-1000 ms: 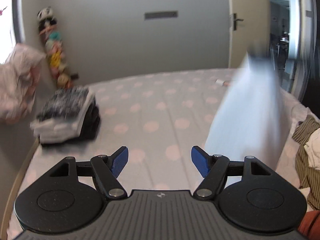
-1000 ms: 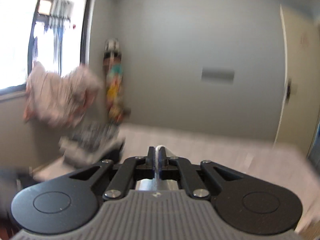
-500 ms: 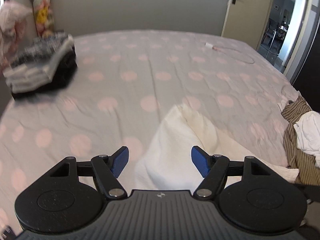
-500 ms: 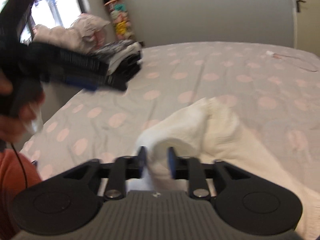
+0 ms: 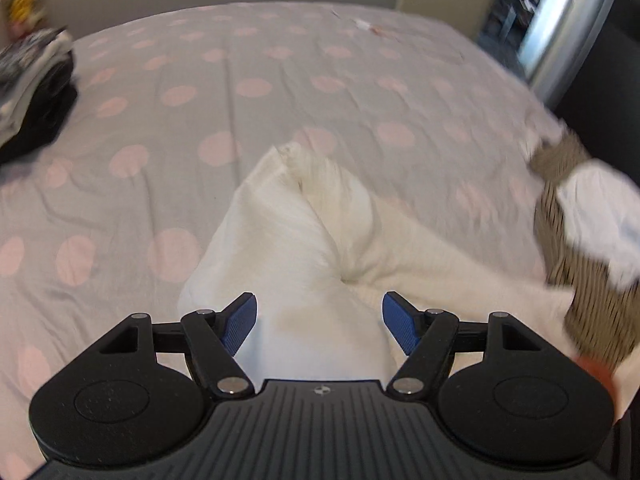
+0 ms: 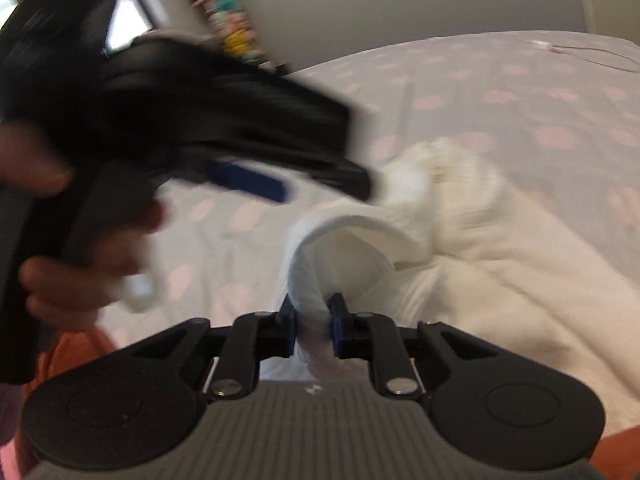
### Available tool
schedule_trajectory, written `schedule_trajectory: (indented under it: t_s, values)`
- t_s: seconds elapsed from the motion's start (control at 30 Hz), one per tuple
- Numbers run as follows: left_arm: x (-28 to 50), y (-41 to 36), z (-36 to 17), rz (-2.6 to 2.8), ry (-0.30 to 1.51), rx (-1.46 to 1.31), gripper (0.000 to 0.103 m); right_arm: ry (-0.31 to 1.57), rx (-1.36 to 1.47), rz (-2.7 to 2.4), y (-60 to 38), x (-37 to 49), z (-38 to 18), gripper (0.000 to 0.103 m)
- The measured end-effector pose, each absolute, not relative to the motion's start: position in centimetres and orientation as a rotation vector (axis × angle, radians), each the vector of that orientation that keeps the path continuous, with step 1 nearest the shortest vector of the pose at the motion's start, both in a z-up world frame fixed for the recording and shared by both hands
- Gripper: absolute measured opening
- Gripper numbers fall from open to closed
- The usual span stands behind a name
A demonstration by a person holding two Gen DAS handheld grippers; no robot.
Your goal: Fold clothes
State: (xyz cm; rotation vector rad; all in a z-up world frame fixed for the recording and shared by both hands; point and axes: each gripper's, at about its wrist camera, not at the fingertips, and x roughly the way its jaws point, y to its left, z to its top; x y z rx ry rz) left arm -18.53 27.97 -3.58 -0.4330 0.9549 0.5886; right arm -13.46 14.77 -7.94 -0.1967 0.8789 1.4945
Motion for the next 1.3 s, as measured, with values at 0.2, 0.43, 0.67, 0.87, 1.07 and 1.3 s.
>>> schedule_trajectory:
  t_s: [0.2,0.43,0.67,0.87,1.07,1.3]
  values:
    - [-19.3,27.4,-6.4,0.575,1.068,-0.359,0.067,0.853,-0.285,1.573,15.8,-16.1,-8.0,0.017]
    - [-21.2,31.0,-7.3,0.731,1.049,-0.376,0.014,0.863,-0.274,1.551,15.6,-15.5,-7.6,0.03]
    - [-26.0,37.6,-5.4,1.028,0.881,-0.416,0.011,0.831,-0.285,1.394,15.6,-11.3,-6.6,0.034]
    - [-28.8,41.2,-8.4,1.083,0.821,-0.401,0.017,0.83,-0.349,1.18,16.5,-5.9,-8.1,0.035]
    - [-30.9,43.0,-12.1,1.07,0.74,-0.385,0.031,0.791,-0.394,1.077,17.9,-3.5,-9.8,0.035]
    - [-27.9,42.9,-11.6,0.839,0.737,-0.188,0.047,0.788,-0.464,1.08,21.3,-2.6,-11.7,0.035]
